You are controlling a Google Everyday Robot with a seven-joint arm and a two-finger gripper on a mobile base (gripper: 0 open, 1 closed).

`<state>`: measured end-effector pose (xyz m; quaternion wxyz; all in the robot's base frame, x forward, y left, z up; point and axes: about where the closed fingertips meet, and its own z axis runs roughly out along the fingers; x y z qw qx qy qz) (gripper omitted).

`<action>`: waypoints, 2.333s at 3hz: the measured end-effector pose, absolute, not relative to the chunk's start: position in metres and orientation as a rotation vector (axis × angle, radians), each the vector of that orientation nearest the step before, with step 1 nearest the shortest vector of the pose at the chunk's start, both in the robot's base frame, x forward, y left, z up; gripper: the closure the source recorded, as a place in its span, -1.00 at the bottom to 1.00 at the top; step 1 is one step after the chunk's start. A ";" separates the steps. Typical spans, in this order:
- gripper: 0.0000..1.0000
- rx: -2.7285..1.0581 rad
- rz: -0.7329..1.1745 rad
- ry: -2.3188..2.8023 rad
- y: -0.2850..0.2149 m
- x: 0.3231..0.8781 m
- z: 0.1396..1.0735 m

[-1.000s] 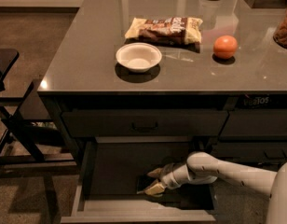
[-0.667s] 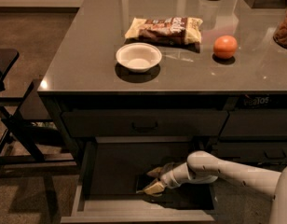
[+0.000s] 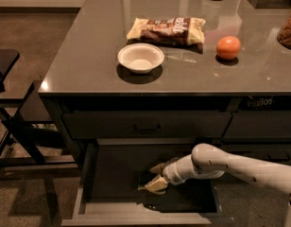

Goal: Pick sponge from middle drawer and place on counter

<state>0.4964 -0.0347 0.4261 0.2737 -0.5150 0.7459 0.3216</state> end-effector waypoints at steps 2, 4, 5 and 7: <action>1.00 -1.422 0.865 2.041 -0.051 0.491 0.491; 1.00 -1.455 0.808 2.016 -0.064 0.473 0.562; 1.00 -1.455 0.809 2.016 -0.064 0.473 0.563; 1.00 -1.494 0.830 1.950 -0.037 0.446 0.625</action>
Offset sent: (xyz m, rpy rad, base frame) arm -0.0079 -0.0333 0.1065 -0.0694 0.0338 0.0253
